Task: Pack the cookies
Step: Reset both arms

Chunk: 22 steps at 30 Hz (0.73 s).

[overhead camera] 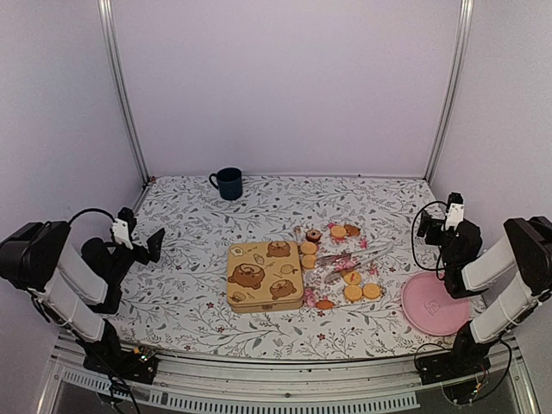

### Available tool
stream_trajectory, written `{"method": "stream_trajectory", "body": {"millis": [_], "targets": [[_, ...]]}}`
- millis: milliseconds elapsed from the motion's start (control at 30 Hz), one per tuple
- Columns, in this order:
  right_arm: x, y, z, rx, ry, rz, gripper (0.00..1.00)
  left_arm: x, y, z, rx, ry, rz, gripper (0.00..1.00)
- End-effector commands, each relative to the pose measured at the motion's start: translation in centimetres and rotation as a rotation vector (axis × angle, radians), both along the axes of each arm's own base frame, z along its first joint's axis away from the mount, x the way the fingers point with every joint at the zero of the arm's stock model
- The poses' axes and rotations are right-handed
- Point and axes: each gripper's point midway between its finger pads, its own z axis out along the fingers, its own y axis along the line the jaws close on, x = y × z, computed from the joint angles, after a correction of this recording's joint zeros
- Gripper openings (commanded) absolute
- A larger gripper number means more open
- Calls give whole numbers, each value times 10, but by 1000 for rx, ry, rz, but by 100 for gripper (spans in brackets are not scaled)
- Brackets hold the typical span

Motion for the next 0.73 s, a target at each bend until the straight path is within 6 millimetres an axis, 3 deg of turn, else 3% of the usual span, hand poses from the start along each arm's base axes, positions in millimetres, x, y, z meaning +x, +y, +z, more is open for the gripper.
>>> {"method": "stream_trajectory", "body": {"millis": [0, 700], "targets": [[0, 2, 8, -11, -33, 21, 99, -22, -3, 31, 23, -172, 2, 99], [0, 3, 9, -14, -44, 31, 99, -28, -2, 34, 20, -192, 21, 99]]}}
